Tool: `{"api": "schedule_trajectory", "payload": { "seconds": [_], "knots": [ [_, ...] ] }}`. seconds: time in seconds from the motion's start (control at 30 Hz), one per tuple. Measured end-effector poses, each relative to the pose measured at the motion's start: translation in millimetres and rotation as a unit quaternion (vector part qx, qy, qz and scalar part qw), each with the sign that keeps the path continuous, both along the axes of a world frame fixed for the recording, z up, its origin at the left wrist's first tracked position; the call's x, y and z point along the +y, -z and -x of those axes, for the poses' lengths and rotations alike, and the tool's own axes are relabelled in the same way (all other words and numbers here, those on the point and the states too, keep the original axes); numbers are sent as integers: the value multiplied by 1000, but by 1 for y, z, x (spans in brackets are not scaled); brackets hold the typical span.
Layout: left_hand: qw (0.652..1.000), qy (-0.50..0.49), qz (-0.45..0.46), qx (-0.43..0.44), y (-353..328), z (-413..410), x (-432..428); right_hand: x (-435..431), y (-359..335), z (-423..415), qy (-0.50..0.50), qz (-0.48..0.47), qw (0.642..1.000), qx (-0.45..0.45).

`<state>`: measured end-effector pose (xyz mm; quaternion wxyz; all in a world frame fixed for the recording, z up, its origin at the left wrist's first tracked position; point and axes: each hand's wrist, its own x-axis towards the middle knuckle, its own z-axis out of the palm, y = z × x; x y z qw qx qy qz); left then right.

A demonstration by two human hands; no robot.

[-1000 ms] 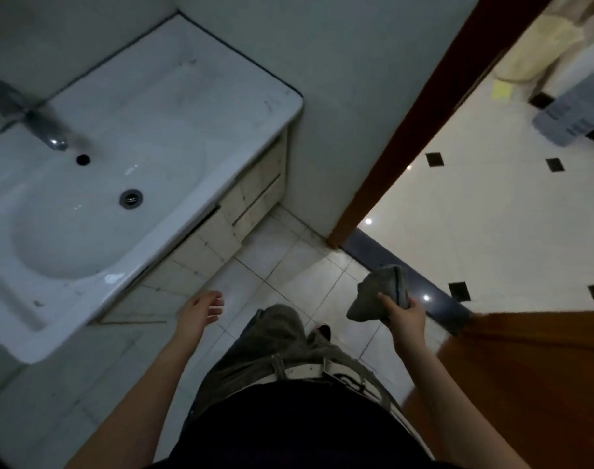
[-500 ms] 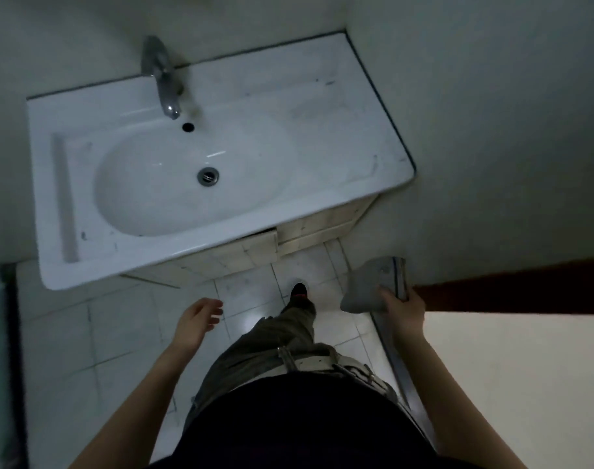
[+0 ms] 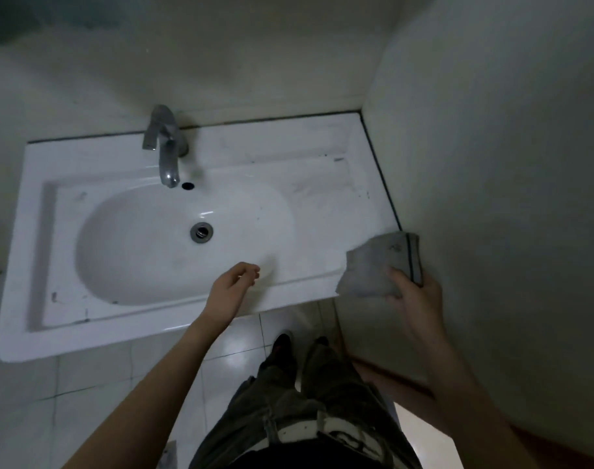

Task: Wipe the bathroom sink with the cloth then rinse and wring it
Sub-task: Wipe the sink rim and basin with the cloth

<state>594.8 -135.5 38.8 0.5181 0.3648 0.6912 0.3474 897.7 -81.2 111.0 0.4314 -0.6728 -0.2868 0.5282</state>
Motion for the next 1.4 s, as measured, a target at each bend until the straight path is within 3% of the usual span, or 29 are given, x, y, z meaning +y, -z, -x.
{"api": "schedule_trajectory", "payload": {
  "seconds": [0.17, 0.3, 0.37, 0.47, 0.6, 0.7, 0.77, 0.87, 0.97, 1.13, 1.17, 1.3, 1.4],
  "knots": [
    [990, 21, 63, 120, 42, 2, 20, 79, 9, 17, -103, -69, 988, -93],
    [955, 103, 119, 252, 63, 5, 24, 127, 31, 39, -237, -143, 936, -219],
    [934, 150, 117, 302, 67, 6, 24, 142, 52, 53, -309, -139, 903, -265],
    [908, 194, 92, 359, 62, 7, 23, 150, 85, 78, -399, -46, 878, -262],
    [878, 223, 72, 417, 62, 17, 13, 138, 109, 94, -490, -64, 794, -353],
    [878, 206, 31, 432, 70, 23, 2, 127, 116, 90, -513, -206, 670, -495],
    [877, 195, 12, 439, 74, 23, 0, 123, 122, 89, -570, -275, 624, -458],
    [875, 187, 4, 447, 73, 23, 3, 115, 138, 89, -663, -272, 574, -396],
    [874, 190, 8, 446, 71, 24, 3, 116, 148, 94, -638, -261, 593, -417],
    [873, 190, -1, 449, 70, 24, 3, 147, 164, 88, -642, -304, 531, -462],
    [874, 191, -4, 447, 71, 25, 2, 163, 168, 86, -624, -308, 538, -475],
    [875, 191, -12, 444, 74, 26, 3, 245, 177, 95, -502, -264, 620, -542],
    [874, 190, -12, 447, 76, 26, 4, 267, 180, 132, -447, -232, 652, -567]
  ]
}}
